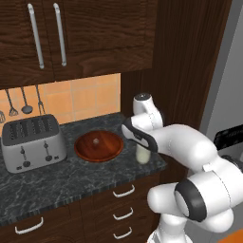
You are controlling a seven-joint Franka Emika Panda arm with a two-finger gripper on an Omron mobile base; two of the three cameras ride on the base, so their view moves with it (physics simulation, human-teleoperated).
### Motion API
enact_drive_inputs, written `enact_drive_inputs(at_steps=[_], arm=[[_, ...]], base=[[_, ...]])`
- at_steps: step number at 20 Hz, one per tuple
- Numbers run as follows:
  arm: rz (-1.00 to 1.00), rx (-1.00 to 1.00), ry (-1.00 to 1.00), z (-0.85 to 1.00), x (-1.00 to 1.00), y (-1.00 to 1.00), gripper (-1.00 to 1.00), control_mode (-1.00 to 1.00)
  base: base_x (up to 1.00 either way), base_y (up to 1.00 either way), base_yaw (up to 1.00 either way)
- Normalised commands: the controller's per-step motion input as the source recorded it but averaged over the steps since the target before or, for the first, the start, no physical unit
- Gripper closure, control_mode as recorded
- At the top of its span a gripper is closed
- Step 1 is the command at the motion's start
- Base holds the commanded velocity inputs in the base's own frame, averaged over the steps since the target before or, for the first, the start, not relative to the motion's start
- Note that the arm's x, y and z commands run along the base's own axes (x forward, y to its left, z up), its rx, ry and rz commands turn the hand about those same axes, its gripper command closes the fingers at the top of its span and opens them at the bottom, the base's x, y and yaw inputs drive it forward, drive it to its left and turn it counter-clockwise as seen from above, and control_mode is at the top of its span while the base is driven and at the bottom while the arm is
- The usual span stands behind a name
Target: Grab a lemon wedge from the fridge and one ice cube from the ice bowl, and put them in the glass of lemonade.
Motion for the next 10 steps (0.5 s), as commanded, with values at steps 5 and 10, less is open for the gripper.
enact_drive_inputs(at_steps=[5, 10], arm=[[0.0, 0.0, 0.0, -0.11, 0.15, 0.0, 1.0, -1.0], [0.0, 0.0, 0.01, -0.13, 0.0, 0.0, -1.0, -1.0]], base=[[0.0, 0.0, 0.0], [0.0, 0.0, 0.0]])
